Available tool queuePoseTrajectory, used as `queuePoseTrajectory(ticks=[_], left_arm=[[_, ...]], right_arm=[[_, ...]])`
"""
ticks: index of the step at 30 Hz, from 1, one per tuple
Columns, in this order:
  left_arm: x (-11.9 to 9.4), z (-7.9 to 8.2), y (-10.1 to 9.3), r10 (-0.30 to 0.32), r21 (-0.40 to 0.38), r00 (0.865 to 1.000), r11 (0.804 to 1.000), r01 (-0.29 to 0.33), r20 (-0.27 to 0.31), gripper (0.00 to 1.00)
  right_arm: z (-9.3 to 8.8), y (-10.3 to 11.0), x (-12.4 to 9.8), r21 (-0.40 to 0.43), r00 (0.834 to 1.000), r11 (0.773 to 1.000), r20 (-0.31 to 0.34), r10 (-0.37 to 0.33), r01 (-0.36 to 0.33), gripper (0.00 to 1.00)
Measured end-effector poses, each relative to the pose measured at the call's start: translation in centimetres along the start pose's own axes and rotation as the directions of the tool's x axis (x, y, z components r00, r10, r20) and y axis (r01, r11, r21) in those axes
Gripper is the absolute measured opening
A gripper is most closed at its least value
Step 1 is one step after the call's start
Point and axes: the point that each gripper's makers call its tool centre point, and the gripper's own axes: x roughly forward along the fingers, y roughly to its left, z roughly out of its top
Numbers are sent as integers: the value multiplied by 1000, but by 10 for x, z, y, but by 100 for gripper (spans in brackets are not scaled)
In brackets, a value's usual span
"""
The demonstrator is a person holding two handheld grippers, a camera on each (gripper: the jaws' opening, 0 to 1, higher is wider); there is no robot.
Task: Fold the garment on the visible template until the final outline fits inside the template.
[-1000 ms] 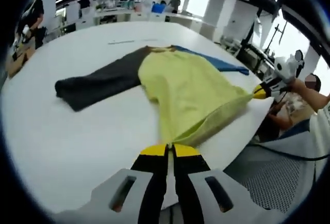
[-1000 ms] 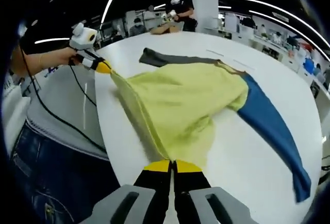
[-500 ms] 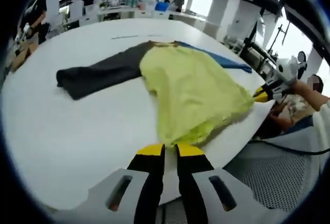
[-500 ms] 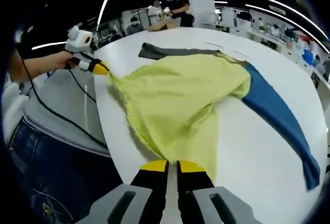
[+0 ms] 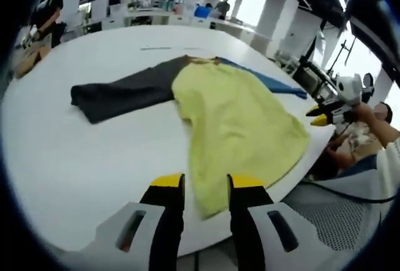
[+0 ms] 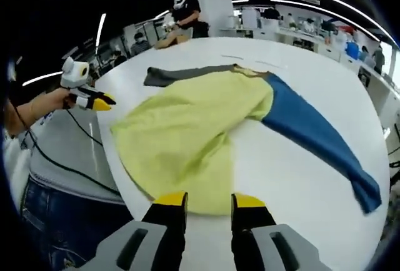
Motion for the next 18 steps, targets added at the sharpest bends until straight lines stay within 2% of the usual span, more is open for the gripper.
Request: queuePoseTrajectory(ticks=[3, 7, 11, 13, 18], left_arm=[[6, -8, 5, 26, 11, 999, 1000, -26, -36, 24], [10, -13, 9, 45, 18, 998, 999, -44, -47, 23], [14, -19, 10, 62, 33, 995, 998, -60, -75, 20], [15, -20, 11, 74, 66, 995, 995, -69, -70, 18], [17, -27, 12, 78, 100, 992, 993, -68, -97, 18]], right_arm=[[-3, -5, 6, 33, 1000, 999, -10, -16, 16, 21], [-9, -11, 13, 39, 999, 999, -39, -34, 36, 17], [-15, -12, 19, 7, 996, 999, -76, -53, 53, 14], [-17, -15, 21, -22, 993, 997, -93, -78, 76, 14], [-18, -14, 22, -5, 992, 997, -99, -77, 77, 11]])
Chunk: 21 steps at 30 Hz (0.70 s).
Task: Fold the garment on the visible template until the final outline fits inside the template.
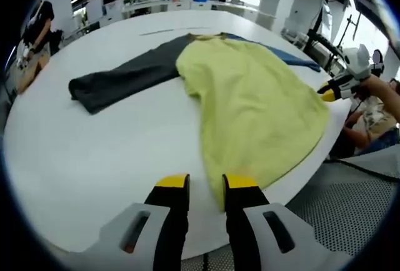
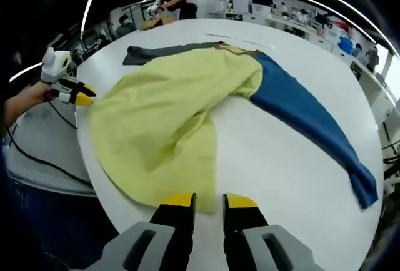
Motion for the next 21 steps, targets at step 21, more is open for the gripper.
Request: queuePoseTrajectory(ticks=[21], left_arm=[[8, -10, -9, -7, 5, 999, 1000, 7, -48, 0]], right_arm=[[2, 1, 3, 24, 999, 999, -31, 25, -24, 0]])
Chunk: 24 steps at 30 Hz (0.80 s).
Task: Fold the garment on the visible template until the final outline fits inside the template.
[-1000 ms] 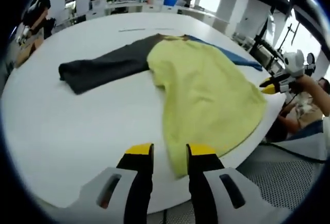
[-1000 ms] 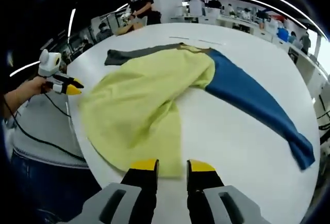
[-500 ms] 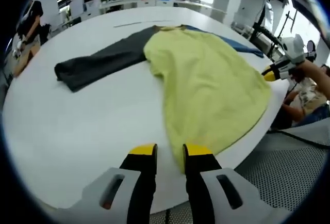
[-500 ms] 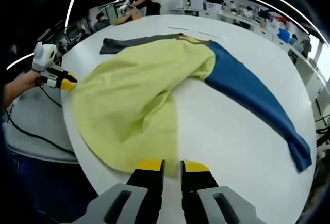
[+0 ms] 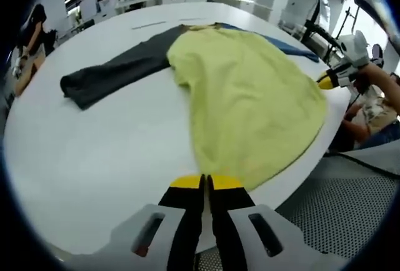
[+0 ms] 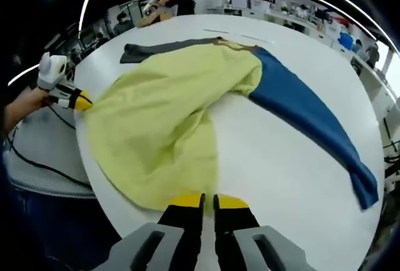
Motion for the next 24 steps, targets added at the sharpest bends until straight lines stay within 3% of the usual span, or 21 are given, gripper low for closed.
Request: queuePoseTrajectory(ticks=[3, 9, 13, 24], left_arm=[[-1, 0, -1, -1, 9, 1000, 1000, 1, -5, 0], [-10, 6, -2, -15, -51, 1000, 999, 16, 23, 0], [-15, 9, -1, -23, -86, 999, 996, 27, 47, 0], [-19, 6, 1, -10, -68, 999, 998, 13, 38, 0]], right_arm=[[-1, -2, -1, -17, 1000, 1000, 1, -13, 13, 0], [-11, -2, -9, -40, 999, 999, -23, -31, 30, 0], [-20, 1, -16, -16, 999, 999, -35, -37, 37, 0], [-31, 14, -25, 52, 998, 997, -19, -62, 63, 0]])
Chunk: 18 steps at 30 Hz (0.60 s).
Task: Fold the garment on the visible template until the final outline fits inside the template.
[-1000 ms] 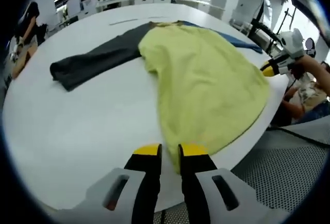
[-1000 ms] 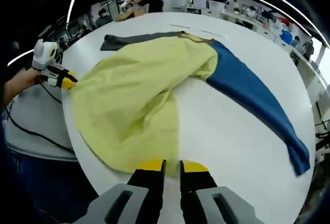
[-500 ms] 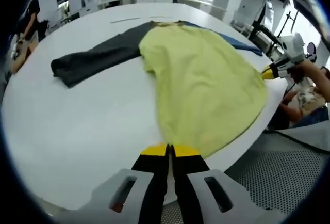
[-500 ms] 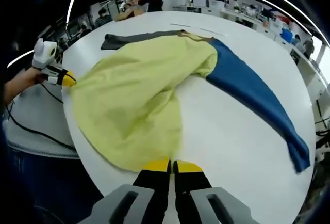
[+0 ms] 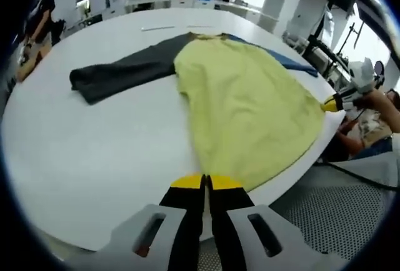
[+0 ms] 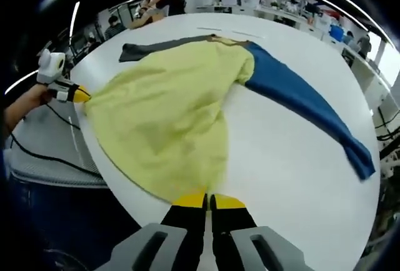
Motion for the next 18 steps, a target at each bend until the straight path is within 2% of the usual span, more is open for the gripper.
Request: queuePoseTrajectory(ticks=[18], left_arm=[[1, -12, 4, 13, 17, 999, 1000, -13, -35, 0]], right_arm=[[-22, 10, -7, 69, 999, 998, -34, 16, -14, 0]])
